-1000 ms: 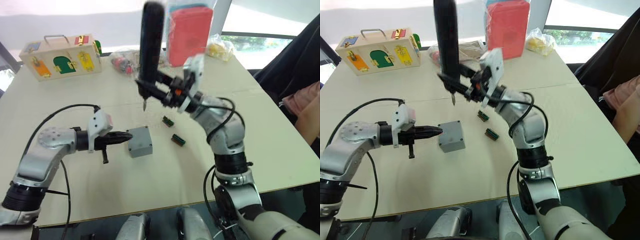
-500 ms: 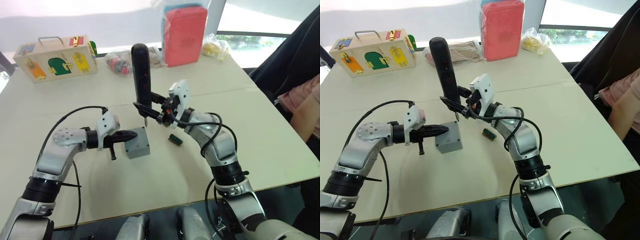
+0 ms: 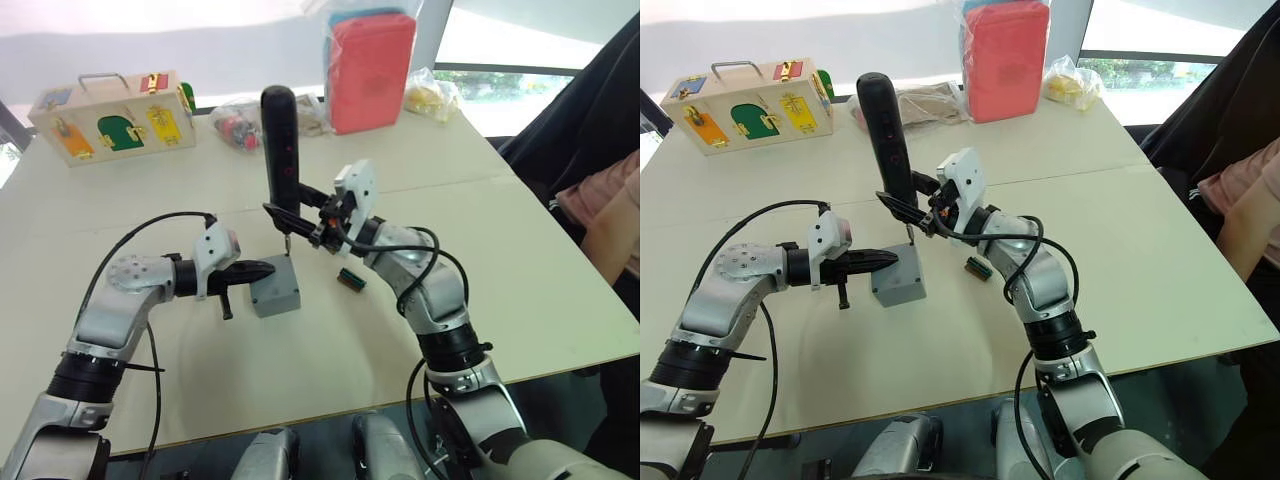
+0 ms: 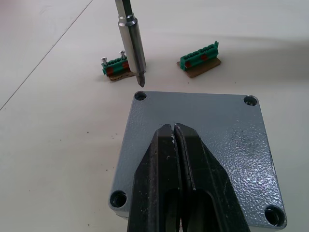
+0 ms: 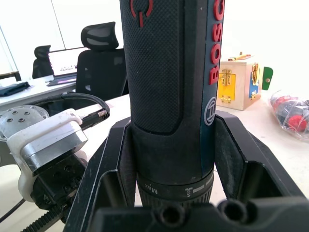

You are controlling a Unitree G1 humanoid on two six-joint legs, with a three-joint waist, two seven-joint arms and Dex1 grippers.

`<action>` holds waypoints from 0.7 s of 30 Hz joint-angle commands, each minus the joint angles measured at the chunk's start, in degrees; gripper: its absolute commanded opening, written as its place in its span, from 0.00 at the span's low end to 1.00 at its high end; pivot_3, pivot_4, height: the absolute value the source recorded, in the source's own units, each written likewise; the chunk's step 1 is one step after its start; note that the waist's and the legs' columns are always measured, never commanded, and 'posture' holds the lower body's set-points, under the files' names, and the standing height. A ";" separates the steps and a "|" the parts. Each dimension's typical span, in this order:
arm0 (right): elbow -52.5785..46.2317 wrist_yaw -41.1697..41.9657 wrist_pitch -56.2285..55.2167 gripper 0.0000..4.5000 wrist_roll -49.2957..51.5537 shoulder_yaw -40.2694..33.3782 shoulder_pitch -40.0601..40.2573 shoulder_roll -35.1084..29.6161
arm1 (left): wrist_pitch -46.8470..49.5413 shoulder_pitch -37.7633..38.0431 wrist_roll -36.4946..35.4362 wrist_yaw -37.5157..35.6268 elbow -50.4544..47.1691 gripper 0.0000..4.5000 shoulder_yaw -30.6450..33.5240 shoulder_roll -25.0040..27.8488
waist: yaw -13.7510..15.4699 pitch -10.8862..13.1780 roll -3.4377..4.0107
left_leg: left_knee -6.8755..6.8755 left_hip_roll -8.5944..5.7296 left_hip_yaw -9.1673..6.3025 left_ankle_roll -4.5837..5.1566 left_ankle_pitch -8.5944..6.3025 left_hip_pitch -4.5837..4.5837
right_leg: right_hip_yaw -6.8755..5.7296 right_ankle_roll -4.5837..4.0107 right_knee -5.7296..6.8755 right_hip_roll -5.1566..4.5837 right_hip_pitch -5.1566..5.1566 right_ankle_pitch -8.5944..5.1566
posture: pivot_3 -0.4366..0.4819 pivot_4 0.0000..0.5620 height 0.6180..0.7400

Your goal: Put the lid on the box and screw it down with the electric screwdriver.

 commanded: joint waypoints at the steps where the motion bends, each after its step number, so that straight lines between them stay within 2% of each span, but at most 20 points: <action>1: -0.42 0.17 -3.11 0.39 0.69 -0.17 -2.12 1.24 | 0.98 0.94 0.88 -0.11 -0.59 0.00 -0.67 0.50 | 0.00 0.00 0.00 | 0.00 0.00 0.00 0.00 0.00 0.01 | 0.00 0.00 0.00 0.00 0.01 0.00 | 0.48 0.27 1.00; 21: 3.15 1.63 -5.02 0.39 -3.21 3.71 2.35 -1.23 | 1.61 1.42 0.84 -0.31 -1.46 0.00 -0.72 0.61 | -0.02 -0.17 0.00 | -0.08 0.00 0.04 0.00 0.00 0.22 | 0.00 0.00 0.01 -0.01 0.15 0.00 | 0.48 0.27 1.00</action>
